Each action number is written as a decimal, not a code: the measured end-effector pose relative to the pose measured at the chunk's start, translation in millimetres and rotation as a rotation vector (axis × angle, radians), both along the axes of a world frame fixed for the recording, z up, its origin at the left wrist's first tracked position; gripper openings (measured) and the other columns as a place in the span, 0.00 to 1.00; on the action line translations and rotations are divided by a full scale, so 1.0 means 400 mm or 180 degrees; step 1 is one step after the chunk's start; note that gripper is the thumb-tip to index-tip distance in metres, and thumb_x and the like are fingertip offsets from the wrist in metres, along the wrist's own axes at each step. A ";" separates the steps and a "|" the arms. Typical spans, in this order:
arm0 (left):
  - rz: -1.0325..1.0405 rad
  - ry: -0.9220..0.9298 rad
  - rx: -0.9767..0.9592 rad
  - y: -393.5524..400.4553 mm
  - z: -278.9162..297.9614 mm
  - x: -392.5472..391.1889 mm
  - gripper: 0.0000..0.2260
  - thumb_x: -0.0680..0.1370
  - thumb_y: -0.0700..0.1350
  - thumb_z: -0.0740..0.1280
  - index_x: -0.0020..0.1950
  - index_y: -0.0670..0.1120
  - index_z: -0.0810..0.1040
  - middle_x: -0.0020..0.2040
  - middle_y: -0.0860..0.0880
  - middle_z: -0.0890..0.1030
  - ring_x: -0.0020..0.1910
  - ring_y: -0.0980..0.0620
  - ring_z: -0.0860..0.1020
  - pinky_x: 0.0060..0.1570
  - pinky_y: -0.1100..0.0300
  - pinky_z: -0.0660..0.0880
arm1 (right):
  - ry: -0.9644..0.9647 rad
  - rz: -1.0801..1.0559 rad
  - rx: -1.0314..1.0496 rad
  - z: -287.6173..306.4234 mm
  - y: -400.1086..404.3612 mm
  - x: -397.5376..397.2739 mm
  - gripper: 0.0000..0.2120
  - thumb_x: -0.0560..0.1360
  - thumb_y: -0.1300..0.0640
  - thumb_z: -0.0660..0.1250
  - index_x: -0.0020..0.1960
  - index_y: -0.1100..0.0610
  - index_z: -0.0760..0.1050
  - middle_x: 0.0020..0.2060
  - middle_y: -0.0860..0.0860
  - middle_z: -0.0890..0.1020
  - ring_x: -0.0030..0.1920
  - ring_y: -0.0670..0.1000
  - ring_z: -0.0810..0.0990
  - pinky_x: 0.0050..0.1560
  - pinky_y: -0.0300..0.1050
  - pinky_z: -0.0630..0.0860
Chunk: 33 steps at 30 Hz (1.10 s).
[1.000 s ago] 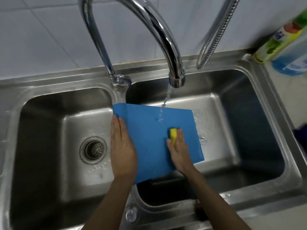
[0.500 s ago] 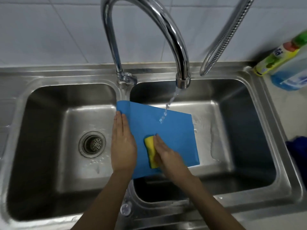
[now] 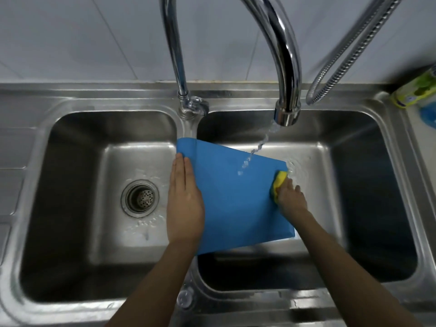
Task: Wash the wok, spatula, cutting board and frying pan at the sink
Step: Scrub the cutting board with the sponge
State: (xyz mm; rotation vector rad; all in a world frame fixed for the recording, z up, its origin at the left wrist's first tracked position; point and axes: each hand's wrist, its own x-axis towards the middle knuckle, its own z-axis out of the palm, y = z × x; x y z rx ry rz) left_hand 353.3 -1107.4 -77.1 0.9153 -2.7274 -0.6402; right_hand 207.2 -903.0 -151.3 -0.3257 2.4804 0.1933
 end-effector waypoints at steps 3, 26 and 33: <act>-0.0012 0.0010 0.0042 -0.001 0.001 0.002 0.26 0.78 0.30 0.53 0.77 0.38 0.57 0.78 0.42 0.57 0.76 0.45 0.57 0.74 0.51 0.59 | 0.0215 0.0097 0.0105 0.024 -0.018 0.001 0.24 0.77 0.63 0.60 0.70 0.67 0.59 0.65 0.62 0.66 0.61 0.60 0.70 0.58 0.50 0.70; -0.0005 -0.0010 -0.0090 0.000 0.012 -0.002 0.31 0.71 0.26 0.64 0.74 0.35 0.63 0.75 0.40 0.64 0.74 0.45 0.64 0.69 0.50 0.67 | 0.0414 -0.0394 -0.0808 0.003 0.004 -0.001 0.08 0.77 0.58 0.62 0.52 0.61 0.67 0.41 0.62 0.79 0.38 0.60 0.75 0.38 0.47 0.66; -0.0014 0.0009 -0.0205 -0.006 0.003 -0.002 0.27 0.75 0.32 0.52 0.75 0.37 0.57 0.75 0.39 0.62 0.75 0.45 0.62 0.71 0.50 0.64 | 0.0572 0.0544 -0.3159 0.109 -0.184 0.229 0.24 0.81 0.55 0.54 0.76 0.56 0.55 0.75 0.52 0.60 0.75 0.48 0.56 0.75 0.41 0.52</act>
